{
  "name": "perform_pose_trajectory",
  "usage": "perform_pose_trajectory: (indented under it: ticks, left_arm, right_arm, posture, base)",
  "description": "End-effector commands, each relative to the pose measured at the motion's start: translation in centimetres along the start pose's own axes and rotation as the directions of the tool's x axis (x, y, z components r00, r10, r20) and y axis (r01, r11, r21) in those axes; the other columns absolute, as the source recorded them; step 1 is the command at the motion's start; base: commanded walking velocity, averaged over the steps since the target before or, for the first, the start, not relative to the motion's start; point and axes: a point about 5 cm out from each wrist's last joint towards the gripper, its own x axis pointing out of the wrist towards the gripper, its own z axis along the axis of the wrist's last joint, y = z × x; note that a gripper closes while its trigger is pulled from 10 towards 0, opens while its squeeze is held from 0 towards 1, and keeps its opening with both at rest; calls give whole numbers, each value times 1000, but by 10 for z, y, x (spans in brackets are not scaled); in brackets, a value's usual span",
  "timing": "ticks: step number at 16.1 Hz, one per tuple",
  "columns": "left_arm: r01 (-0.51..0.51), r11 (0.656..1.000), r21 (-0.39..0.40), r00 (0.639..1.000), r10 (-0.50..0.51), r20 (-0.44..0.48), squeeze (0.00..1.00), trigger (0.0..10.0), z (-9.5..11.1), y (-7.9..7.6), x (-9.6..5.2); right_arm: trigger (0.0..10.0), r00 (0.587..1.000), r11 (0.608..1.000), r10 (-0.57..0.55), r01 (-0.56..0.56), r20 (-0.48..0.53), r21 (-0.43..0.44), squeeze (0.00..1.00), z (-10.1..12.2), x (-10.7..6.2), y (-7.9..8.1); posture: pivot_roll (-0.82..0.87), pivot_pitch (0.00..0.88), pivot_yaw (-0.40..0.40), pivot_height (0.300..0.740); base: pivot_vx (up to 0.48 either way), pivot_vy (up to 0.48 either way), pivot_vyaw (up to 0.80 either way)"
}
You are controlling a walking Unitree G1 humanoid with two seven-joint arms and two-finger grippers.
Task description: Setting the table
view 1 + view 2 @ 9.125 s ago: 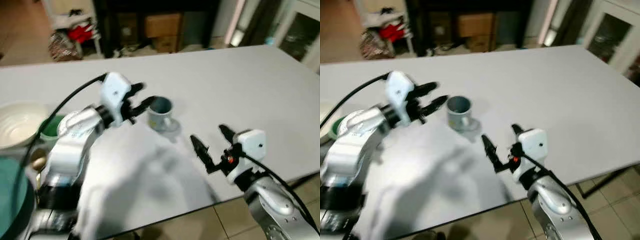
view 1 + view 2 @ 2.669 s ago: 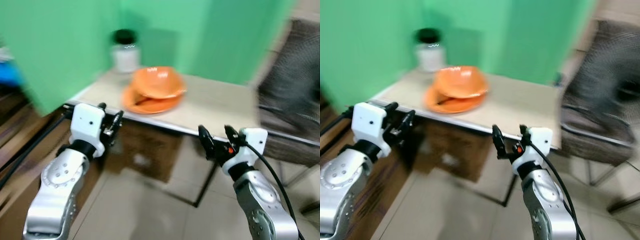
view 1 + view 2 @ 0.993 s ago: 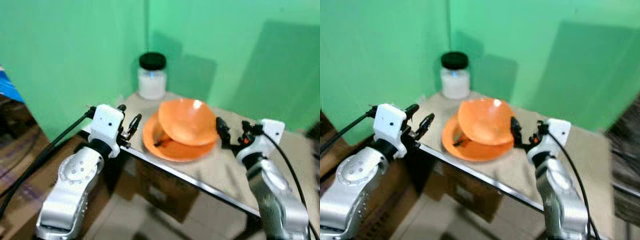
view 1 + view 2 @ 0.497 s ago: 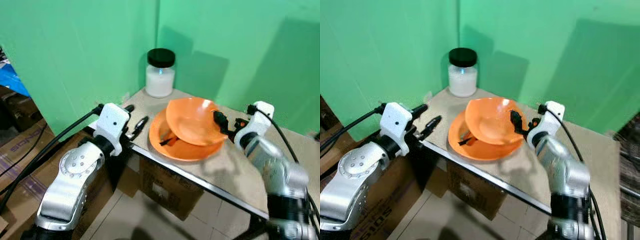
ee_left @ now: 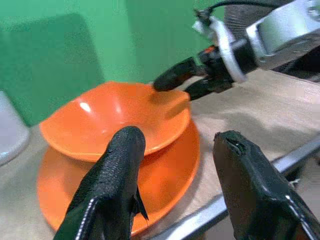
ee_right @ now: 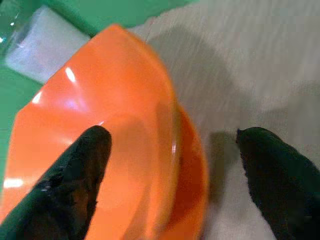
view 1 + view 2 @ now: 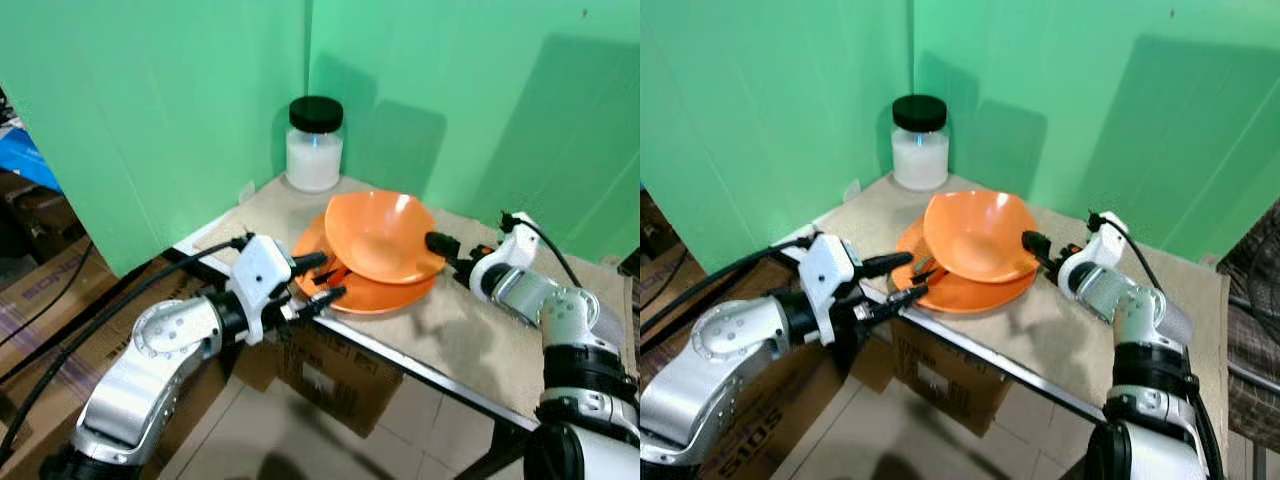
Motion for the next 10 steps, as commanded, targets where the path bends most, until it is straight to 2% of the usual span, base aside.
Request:
perform_pose_trajectory:
  ticks: [1,6,10]
  left_arm:
    - [21,1000,3,1000,-21,-18,0,10000,-2,0,1]
    - [35,999,8,999,-34,-36,0,10000,-5,-1,1]
    - [29,999,14,999,-28,-44,0,10000,-7,-2,0]
  right_arm:
    - [0,999,999,31,-31,-13,27,0,0,3,5]
    - [0,997,999,22,-19,-77,44,0,-14,15,7]
    - [0,998,995,22,-17,-54,96,0,-12,19,7]
  posture:
    - [61,0,-67,740]
    - [66,0,-75,740]
    - [71,0,-80,740]
  base:
    - [0,0,0]
    - [0,0,0]
    - [0,0,0]
